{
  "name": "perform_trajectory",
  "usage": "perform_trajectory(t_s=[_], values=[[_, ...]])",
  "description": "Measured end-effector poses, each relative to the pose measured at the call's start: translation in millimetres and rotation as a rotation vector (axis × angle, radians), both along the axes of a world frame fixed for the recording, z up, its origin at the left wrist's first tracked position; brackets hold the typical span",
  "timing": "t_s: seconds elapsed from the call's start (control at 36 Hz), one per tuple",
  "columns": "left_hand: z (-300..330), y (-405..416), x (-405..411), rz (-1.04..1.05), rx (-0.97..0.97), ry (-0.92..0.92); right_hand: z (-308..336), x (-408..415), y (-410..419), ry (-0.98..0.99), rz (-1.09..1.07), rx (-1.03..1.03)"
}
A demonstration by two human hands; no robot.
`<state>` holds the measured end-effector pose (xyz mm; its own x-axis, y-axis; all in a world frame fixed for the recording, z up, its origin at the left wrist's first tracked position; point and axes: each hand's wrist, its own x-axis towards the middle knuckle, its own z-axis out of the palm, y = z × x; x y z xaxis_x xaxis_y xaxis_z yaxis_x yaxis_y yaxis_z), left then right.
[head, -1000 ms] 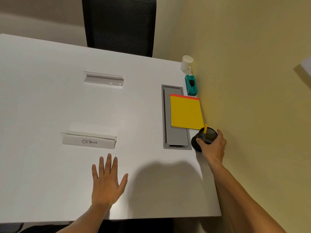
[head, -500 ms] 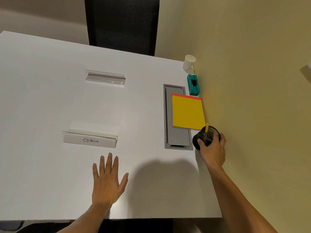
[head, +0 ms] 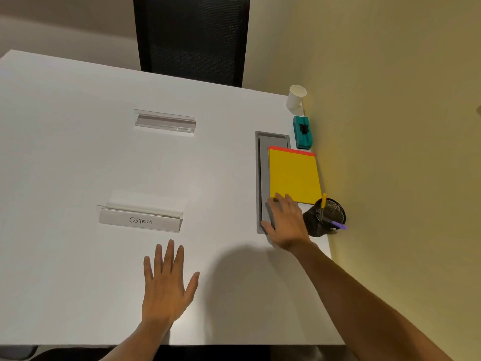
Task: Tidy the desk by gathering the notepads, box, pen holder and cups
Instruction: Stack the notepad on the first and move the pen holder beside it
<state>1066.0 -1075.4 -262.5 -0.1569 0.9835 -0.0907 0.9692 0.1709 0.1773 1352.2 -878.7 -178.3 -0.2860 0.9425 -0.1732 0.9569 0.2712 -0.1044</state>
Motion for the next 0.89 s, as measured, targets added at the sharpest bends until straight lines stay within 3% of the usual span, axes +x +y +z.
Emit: perform_trajectory(t_s=[0.33,0.44,0.89], values=[[1,1,-1,-0.012,0.024,0.001,-13,-23,70,0.028,-0.324,-0.209],[3,1,-1,-0.011,0.016,0.002,-18,-23,73,-0.054,-0.309,-0.237],[6,2,1,-0.001,-0.010,-0.009,-20,-13,69,-0.042,-0.316,-0.208]])
